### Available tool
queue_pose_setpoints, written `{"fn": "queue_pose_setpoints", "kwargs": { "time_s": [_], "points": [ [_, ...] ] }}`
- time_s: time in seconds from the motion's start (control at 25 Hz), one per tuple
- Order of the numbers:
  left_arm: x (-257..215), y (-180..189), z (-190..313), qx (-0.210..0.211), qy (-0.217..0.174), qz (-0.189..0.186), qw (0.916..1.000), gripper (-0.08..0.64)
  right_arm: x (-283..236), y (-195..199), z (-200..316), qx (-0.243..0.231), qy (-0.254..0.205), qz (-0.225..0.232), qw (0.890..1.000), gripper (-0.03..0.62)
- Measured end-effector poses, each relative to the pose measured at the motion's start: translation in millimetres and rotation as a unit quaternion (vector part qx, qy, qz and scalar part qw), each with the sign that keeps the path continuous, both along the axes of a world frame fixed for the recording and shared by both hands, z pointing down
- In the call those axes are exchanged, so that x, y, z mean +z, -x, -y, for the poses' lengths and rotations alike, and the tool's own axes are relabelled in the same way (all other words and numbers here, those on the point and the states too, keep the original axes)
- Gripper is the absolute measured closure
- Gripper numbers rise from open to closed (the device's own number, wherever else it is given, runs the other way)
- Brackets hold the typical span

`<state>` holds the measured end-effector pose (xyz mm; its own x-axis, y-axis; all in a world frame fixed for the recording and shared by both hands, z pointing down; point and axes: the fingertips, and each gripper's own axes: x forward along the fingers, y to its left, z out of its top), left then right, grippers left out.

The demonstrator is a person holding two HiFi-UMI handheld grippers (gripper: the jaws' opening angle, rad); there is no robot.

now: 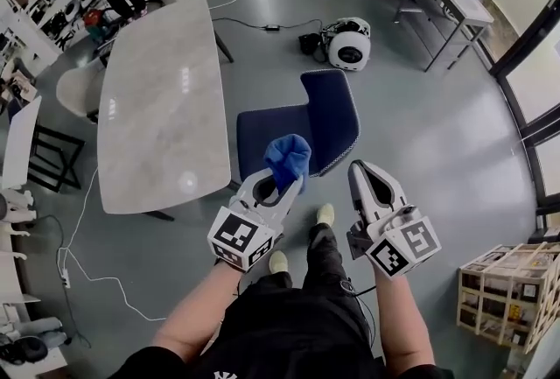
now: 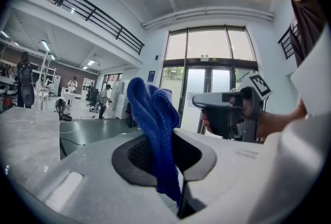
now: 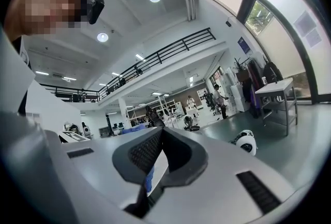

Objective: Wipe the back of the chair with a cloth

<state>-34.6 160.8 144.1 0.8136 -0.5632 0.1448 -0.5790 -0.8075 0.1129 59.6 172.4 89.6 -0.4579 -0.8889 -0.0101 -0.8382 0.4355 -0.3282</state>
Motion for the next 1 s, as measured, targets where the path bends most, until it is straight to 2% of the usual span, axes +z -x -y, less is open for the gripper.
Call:
{"fn": "queue_pose_setpoints", "kwargs": {
  "time_s": [0.36,0.52,0.72,1.0],
  "points": [
    [66.2,-61.5,132.1,-0.020,0.017,0.031,0.9992,0.489,57.4,-64.0,144.2,-0.038,0.023,-0.035,0.998,0.578],
    [110.1,-87.7,191.8,-0.027,0.026,0.051,0.9980,0.489,95.8,-88.8,197.3,-0.046,0.044,-0.028,0.998,0.578],
    [180.0,-92.7,259.1,-0.017,0.014,0.086,0.9961,0.489,140.6,-84.7,239.3,-0.047,0.070,-0.006,0.996,0.578],
    [287.6,-117.5,357.8,-0.009,-0.002,0.125,0.9921,0.489,206.0,-93.6,267.5,-0.018,0.080,0.004,0.997,0.578]
  ]
}}
